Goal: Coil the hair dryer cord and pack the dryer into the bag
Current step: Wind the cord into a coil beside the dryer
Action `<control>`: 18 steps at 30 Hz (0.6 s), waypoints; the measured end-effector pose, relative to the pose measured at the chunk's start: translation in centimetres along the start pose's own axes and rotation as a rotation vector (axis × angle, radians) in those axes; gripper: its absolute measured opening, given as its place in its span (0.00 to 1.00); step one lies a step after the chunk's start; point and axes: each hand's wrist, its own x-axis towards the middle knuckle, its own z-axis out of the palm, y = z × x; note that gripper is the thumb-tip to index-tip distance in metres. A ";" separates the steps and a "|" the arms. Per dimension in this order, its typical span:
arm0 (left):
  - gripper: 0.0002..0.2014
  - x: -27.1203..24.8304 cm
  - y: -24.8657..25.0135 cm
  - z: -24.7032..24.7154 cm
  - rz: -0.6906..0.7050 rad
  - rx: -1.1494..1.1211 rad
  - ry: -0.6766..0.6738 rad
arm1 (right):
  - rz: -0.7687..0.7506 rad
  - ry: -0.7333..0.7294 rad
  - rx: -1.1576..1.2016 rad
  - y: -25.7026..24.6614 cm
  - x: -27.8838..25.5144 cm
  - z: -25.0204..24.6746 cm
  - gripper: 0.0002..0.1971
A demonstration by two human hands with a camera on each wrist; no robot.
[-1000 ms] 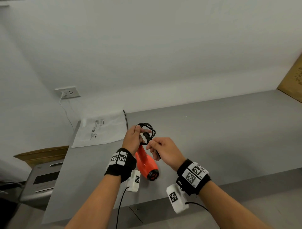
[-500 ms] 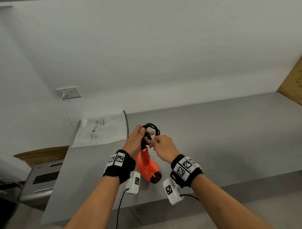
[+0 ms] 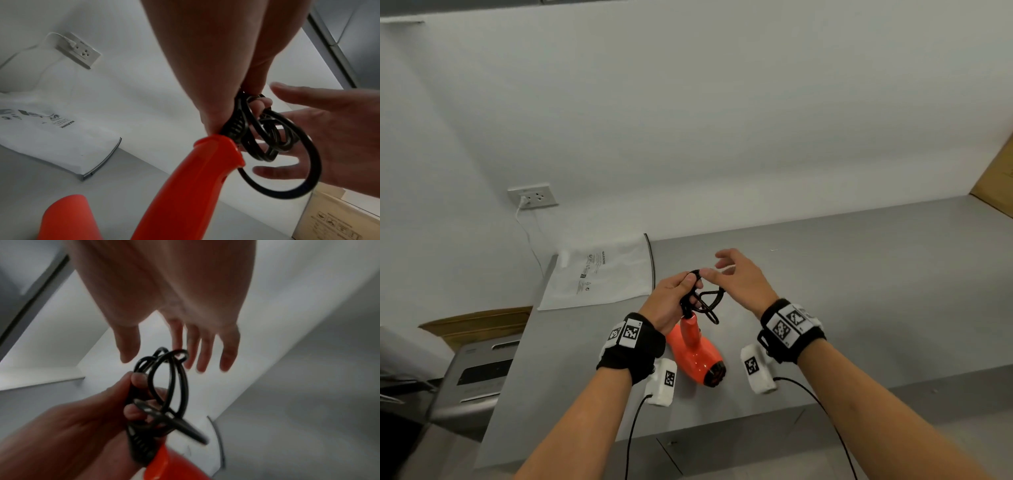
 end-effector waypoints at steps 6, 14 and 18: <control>0.15 0.0 0.2 -0.2 -0.027 -0.074 0.161 | -0.009 -0.153 0.294 0.9 0.8 1.7 0.07; 0.14 -0.5 -0.4 -5.1 -0.084 -0.313 0.507 | 0.057 -0.047 0.621 2.4 0.4 1.5 0.05; 0.16 -0.8 -0.3 -7.5 -0.058 -0.286 0.653 | 0.049 -0.018 0.759 3.3 0.1 1.7 0.05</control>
